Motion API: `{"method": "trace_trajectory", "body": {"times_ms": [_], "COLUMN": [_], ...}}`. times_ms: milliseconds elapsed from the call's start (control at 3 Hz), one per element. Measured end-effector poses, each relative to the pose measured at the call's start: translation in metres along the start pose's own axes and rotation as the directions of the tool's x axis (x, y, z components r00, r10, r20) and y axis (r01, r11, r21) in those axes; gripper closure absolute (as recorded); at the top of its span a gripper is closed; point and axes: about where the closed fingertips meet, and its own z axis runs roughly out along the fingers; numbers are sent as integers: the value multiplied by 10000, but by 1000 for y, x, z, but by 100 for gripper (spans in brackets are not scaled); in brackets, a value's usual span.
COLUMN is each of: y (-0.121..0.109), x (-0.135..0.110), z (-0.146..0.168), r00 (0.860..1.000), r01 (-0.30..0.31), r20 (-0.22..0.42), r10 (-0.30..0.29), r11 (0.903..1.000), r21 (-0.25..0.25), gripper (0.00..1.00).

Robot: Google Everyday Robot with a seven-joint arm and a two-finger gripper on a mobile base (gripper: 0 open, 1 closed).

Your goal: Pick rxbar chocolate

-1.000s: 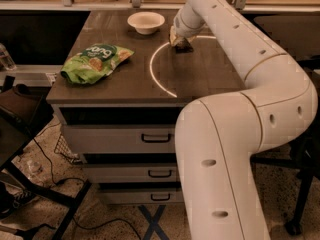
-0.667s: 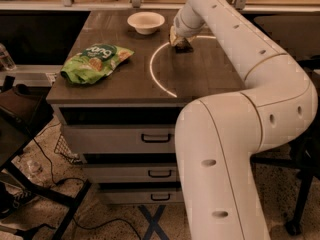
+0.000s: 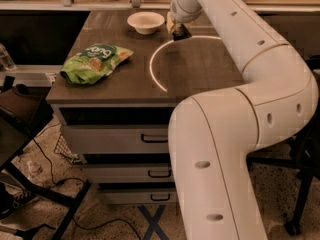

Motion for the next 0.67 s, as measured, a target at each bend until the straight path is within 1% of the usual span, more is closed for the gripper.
{"method": "trace_trajectory", "body": {"times_ms": [333,667], "y": [-4,-13], "x": [-22,-40], "z": [-41,-93], "r00": [9978,9908], "r01": [503,1066], "r20": [429,772], "r10": [-512,-1113], "r11": [9985,9923], "r21": [222,632], "gripper": [100,100]}}
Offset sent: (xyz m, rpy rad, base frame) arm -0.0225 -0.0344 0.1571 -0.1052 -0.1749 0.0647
